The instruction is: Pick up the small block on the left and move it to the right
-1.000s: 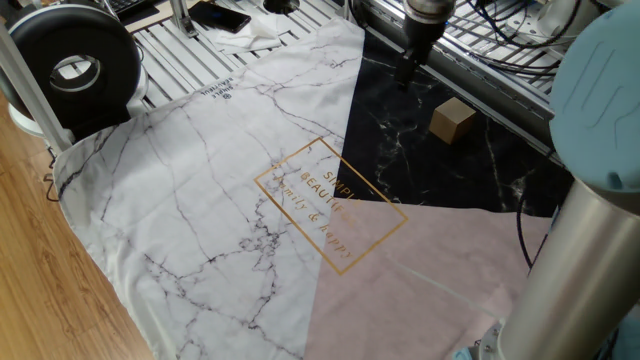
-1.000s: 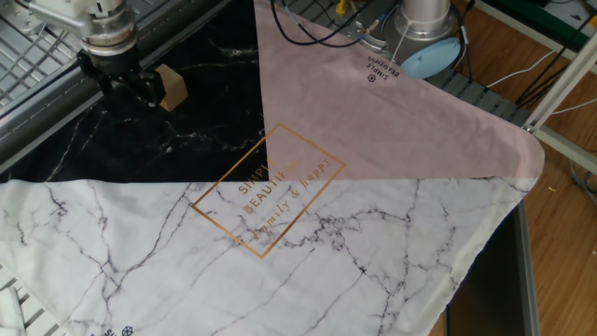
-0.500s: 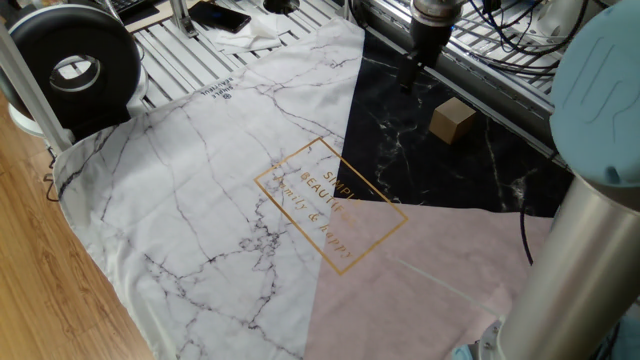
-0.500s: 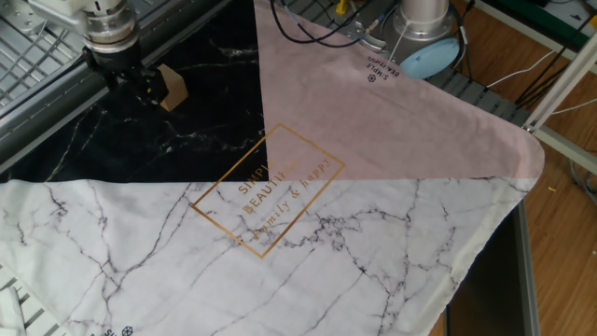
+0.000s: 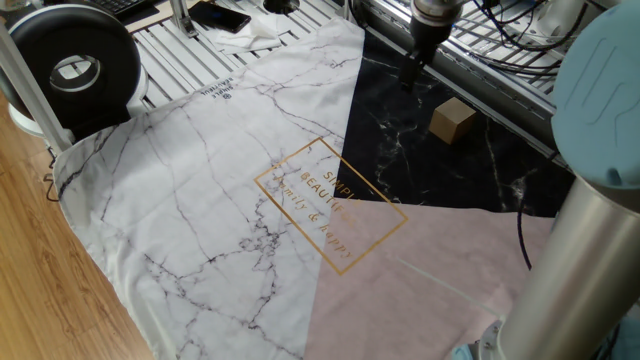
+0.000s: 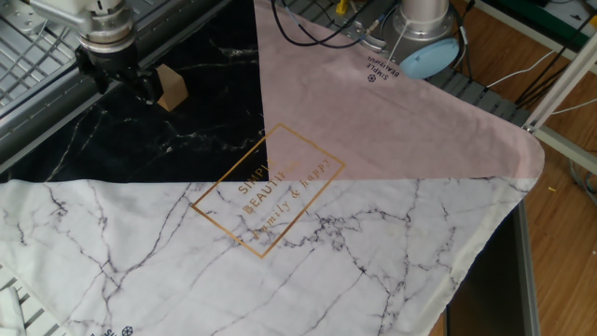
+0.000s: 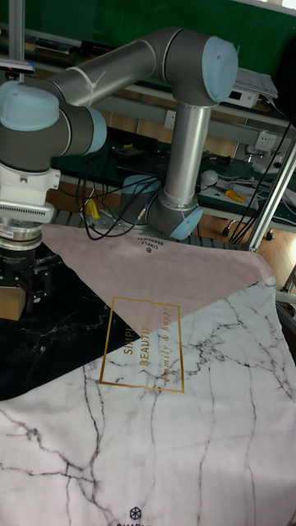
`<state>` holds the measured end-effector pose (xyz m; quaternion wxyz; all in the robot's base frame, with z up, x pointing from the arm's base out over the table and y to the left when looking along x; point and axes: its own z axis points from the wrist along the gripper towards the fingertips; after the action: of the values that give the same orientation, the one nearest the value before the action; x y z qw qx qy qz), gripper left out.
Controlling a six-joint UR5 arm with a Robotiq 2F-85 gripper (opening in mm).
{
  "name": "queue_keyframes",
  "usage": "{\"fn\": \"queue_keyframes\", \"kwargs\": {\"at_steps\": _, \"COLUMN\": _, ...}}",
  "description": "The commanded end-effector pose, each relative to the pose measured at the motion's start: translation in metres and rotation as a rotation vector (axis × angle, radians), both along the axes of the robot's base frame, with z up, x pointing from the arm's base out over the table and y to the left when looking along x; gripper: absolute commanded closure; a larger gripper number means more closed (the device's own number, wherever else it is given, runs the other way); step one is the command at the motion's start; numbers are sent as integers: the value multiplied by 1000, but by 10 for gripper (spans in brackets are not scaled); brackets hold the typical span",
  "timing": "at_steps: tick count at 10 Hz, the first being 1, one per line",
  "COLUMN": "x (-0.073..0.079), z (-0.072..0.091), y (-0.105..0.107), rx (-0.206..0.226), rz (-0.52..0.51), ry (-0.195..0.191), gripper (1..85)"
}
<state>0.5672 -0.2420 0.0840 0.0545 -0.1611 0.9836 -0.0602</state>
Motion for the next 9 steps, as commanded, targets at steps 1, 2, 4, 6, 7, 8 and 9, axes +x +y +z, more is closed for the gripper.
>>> {"fn": "queue_keyframes", "kwargs": {"at_steps": 1, "x": 16, "z": 4, "y": -1, "rx": -8, "rz": 54, "ry": -61, "gripper": 7}}
{"fn": "queue_keyframes", "kwargs": {"at_steps": 2, "x": 13, "z": 3, "y": 1, "rx": 3, "rz": 52, "ry": -47, "gripper": 7}}
{"fn": "queue_keyframes", "kwargs": {"at_steps": 4, "x": 12, "z": 3, "y": -3, "rx": -16, "rz": 57, "ry": -45, "gripper": 7}}
{"fn": "queue_keyframes", "kwargs": {"at_steps": 6, "x": 7, "z": 2, "y": 2, "rx": 4, "rz": 54, "ry": -22, "gripper": 7}}
{"fn": "queue_keyframes", "kwargs": {"at_steps": 7, "x": -1, "z": 0, "y": 12, "rx": 46, "rz": 32, "ry": 2, "gripper": 7}}
{"fn": "queue_keyframes", "kwargs": {"at_steps": 8, "x": -13, "z": 0, "y": 7, "rx": 75, "rz": 8, "ry": 14, "gripper": 7}}
{"fn": "queue_keyframes", "kwargs": {"at_steps": 9, "x": -32, "z": 2, "y": -7, "rx": 73, "rz": -18, "ry": 35, "gripper": 7}}
